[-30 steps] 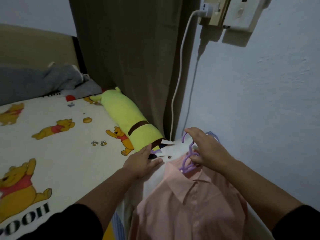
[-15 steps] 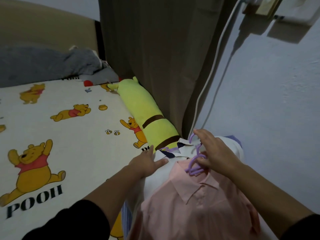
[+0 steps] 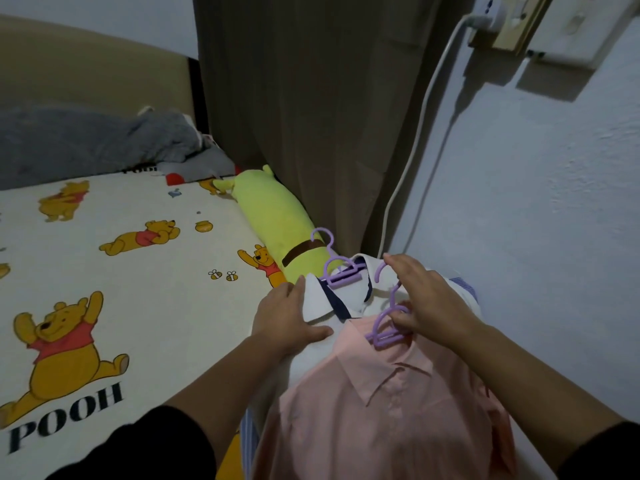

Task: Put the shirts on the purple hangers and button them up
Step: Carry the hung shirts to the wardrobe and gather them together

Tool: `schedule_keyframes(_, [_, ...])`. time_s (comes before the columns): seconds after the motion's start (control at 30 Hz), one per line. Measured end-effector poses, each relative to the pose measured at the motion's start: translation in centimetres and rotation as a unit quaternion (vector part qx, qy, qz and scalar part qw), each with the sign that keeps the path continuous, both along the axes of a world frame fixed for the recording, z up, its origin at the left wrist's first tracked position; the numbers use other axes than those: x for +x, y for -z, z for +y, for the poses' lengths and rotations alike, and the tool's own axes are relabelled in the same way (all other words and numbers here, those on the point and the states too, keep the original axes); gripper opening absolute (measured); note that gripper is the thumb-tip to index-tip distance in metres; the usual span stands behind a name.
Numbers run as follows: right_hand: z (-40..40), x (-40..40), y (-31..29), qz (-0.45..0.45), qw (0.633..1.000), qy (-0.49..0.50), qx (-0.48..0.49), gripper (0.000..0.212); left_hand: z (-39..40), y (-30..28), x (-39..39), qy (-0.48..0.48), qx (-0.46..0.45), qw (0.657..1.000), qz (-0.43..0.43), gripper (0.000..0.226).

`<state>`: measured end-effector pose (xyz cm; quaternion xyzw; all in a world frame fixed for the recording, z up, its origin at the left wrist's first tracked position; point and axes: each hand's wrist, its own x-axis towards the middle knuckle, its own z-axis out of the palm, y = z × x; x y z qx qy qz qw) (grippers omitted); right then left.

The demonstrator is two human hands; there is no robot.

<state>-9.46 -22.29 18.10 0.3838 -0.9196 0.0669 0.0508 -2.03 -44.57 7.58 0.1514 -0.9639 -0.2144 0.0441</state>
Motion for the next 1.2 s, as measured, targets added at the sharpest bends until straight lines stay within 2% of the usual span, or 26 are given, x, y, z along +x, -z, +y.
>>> schedule_keyframes(0.07, [0.1, 0.0, -0.6, 0.007, 1.000, 0.000, -0.004, 0.093, 0.2, -0.7, 0.2, 0.000, -0.003, 1.000, 0.029, 0.108])
schedule_keyframes(0.17, [0.3, 0.0, -1.6, 0.018, 1.000, -0.001, -0.018, 0.093, 0.3, -2.2, 0.6, -0.003, 0.040, 0.996, 0.075, 0.090])
schedule_keyframes(0.23, [0.3, 0.0, -2.4, 0.031, 0.999, -0.005, -0.029, 0.093, 0.1, -3.0, 0.6, 0.001, 0.093, 0.991, 0.095, 0.080])
schedule_keyframes(0.3, [0.3, 0.1, -3.4, 0.041, 0.998, -0.007, -0.040, 0.093, 0.0, -3.7, 0.5, -0.022, 0.162, 0.979, 0.123, 0.056])
schedule_keyframes(0.37, [0.2, 0.2, -4.4, 0.055, 0.997, -0.011, -0.054, 0.094, 0.3, -4.6, 0.5, -0.032, 0.189, 0.971, 0.140, 0.043])
schedule_keyframes(0.53, [-0.5, 0.1, -7.0, 0.070, 0.993, -0.008, -0.100, 0.088, 1.7, -7.4, 0.6, -0.007, 0.217, 0.960, 0.176, 0.034])
schedule_keyframes(0.67, [-0.2, -0.2, -8.2, 0.058, 0.991, 0.037, -0.114, 0.094, 2.9, -10.1, 0.7, 0.024, 0.257, 0.941, 0.220, 0.030])
schedule_keyframes(0.8, [1.0, -0.4, -9.6, 0.058, 0.987, 0.050, -0.143, 0.096, 3.5, -12.4, 0.6, 0.084, 0.296, 0.927, 0.216, 0.027])
schedule_keyframes(0.87, [1.8, -0.5, -10.3, 0.070, 0.983, 0.044, -0.165, 0.094, 3.6, -13.5, 0.2, 0.112, 0.280, 0.931, 0.206, 0.036])
schedule_keyframes(1.0, [3.6, -0.4, -11.7, 0.097, 0.969, 0.035, -0.224, 0.085, 4.2, -15.6, -0.9, 0.178, 0.173, 0.945, 0.214, 0.072])
schedule_keyframes(1.07, [4.6, -0.3, -12.3, 0.128, 0.957, 0.023, -0.259, 0.077, 4.5, -16.6, -1.8, 0.217, 0.128, 0.934, 0.252, 0.072])
schedule_keyframes(1.13, [5.5, 0.0, -12.8, 0.163, 0.945, 0.024, -0.283, 0.073, 5.0, -17.6, -2.6, 0.248, 0.088, 0.917, 0.299, 0.061])
schedule_keyframes(1.2, [6.4, 0.6, -13.7, 0.218, 0.928, 0.022, -0.302, 0.076, 5.6, -19.0, -3.1, 0.257, 0.040, 0.895, 0.363, 0.054])
